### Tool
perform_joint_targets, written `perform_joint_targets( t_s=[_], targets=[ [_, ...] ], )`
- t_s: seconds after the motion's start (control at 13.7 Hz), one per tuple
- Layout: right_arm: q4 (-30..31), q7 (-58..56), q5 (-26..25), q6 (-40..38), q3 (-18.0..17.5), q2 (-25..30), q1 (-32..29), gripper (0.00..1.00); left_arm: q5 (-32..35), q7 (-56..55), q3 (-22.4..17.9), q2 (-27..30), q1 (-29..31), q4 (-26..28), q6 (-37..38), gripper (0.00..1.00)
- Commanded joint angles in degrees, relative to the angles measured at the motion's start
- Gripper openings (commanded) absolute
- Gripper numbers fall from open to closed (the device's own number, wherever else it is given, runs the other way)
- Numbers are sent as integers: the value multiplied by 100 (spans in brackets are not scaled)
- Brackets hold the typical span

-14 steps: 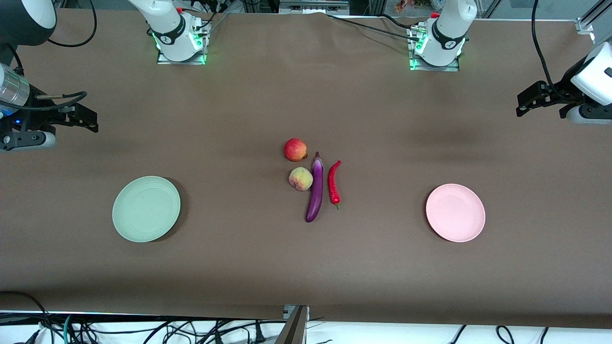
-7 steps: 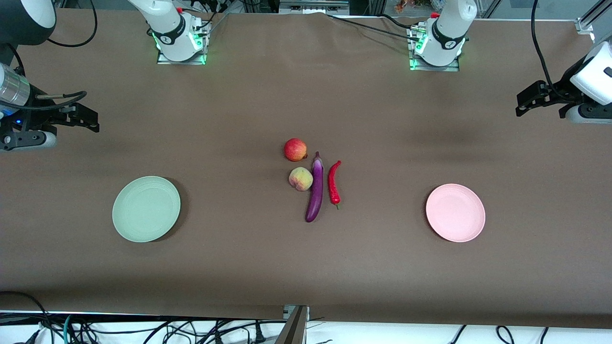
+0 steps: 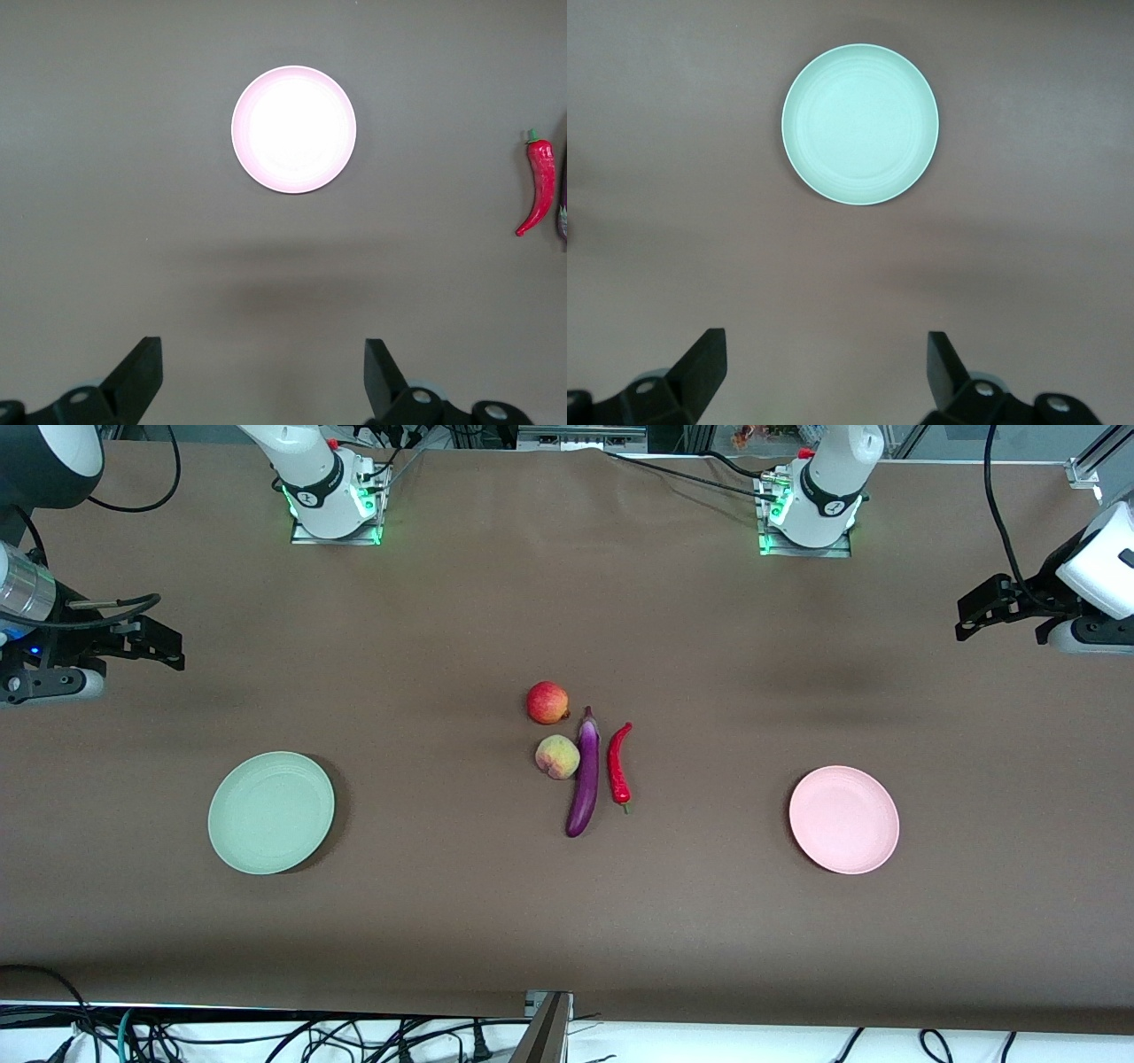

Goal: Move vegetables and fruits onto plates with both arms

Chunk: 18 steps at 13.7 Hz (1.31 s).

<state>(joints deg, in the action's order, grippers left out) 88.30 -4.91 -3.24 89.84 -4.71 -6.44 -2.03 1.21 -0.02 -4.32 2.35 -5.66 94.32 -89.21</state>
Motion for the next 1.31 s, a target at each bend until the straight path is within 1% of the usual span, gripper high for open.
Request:
perform_joint_targets(
  t_s=[0.0, 0.8, 0.95, 1.1, 1.24],
  targets=[
    [-138, -19, 87, -46, -12, -50, -43, 100, 55, 46, 1, 20, -32, -98, 114, 100],
    [-120, -19, 87, -28, -39, -182, 10, 100, 55, 46, 1, 20, -32, -98, 114, 100],
    [-120, -19, 61, 15, -39, -330, 10, 100, 55, 46, 1, 28, -32, -98, 123, 100],
    [-129, -19, -45, 208, -39, -629, 18, 100, 55, 46, 1, 28, -32, -98, 123, 100],
    [-129, 33, -28, 253, -56, -630, 53, 100, 46, 46, 1, 28, -32, -98, 123, 100]
  ],
)
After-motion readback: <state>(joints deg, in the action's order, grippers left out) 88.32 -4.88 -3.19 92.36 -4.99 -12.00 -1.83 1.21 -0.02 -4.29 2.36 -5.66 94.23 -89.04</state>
